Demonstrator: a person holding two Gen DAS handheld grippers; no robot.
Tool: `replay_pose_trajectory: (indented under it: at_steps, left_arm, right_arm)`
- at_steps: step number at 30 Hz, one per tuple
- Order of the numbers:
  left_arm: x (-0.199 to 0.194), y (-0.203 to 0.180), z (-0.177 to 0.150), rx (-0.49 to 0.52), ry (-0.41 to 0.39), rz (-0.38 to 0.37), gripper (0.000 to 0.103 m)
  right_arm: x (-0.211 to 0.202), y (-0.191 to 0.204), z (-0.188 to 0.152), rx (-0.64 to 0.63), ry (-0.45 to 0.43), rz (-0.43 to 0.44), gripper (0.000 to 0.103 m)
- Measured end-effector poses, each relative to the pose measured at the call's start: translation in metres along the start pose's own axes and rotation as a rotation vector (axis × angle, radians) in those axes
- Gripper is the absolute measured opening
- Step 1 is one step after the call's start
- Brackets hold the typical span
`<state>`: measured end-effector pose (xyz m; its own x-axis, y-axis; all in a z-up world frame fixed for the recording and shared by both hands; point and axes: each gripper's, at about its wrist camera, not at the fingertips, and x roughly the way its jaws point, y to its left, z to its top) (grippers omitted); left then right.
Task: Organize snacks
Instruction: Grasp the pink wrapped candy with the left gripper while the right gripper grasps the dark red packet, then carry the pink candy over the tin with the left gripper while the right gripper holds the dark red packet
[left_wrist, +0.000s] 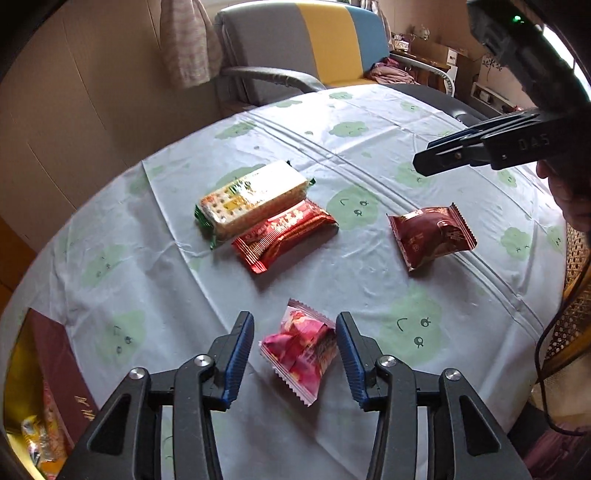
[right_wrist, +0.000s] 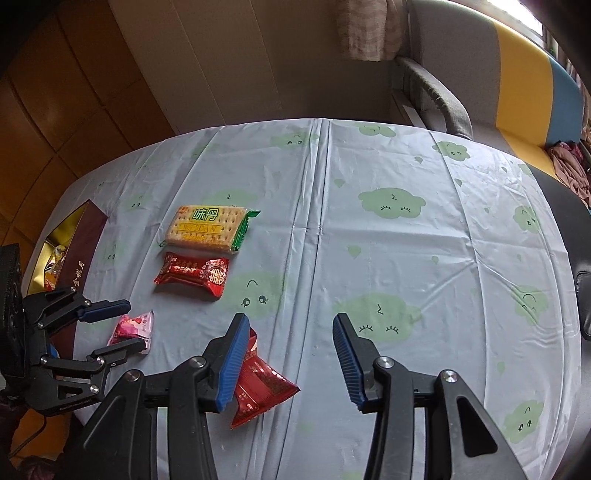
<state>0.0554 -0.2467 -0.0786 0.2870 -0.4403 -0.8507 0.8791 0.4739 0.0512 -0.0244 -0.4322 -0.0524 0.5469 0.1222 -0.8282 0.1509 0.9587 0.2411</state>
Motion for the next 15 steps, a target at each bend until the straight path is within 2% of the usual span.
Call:
replay_pose_trajectory:
  at_steps: [5,7,11,15]
  left_arm:
    - [-0.006,0.003,-0.013,-0.059,-0.01,-0.018,0.032]
    - [-0.012,0.006,-0.023,-0.108,-0.017,-0.035,0.032]
    - [-0.023,0.001,-0.04,-0.136,-0.042,-0.015,0.032]
    - [-0.023,-0.002,-0.043,-0.143,-0.046,-0.001,0.034]
  right_arm:
    - [0.004,0.011,-0.002,-0.046,0.017,0.044,0.048]
    - [0.006,0.018,-0.003,-0.071,0.034,0.09,0.058]
    - [0.01,0.039,-0.011,-0.173,0.063,0.121,0.064]
    - [0.022,0.054,-0.019,-0.286,0.104,0.071,0.065]
